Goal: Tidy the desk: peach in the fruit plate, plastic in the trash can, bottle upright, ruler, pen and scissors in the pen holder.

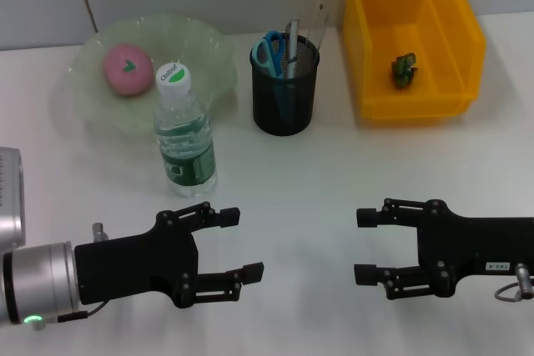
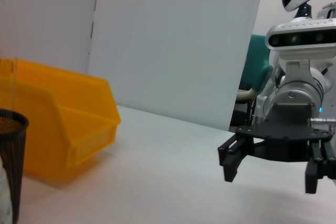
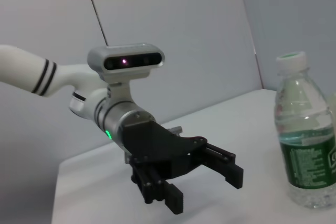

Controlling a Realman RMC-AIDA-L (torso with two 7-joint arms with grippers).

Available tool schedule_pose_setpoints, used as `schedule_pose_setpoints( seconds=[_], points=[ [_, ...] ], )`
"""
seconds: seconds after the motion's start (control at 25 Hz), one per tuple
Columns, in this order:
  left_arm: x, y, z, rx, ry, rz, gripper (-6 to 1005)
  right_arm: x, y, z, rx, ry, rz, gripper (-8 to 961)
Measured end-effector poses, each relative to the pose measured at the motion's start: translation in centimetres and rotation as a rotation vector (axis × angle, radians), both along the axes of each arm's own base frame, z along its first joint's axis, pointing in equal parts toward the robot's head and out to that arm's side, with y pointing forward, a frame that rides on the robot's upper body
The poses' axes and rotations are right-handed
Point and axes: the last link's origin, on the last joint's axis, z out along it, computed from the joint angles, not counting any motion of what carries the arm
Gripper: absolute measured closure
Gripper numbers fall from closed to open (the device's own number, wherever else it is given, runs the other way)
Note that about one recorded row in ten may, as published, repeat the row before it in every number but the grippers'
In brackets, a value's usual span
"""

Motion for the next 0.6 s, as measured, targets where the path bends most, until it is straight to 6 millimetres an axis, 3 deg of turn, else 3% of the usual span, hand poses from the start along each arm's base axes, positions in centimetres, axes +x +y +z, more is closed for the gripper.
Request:
schedule_pose_setpoints(
  seconds=[0.6],
  points=[
    [-0.13,0.12,0.17,0.004,-0.001,0.023,149,0.17,0.35,0.07,0.021,-0.015,-0.008,126]
  ],
)
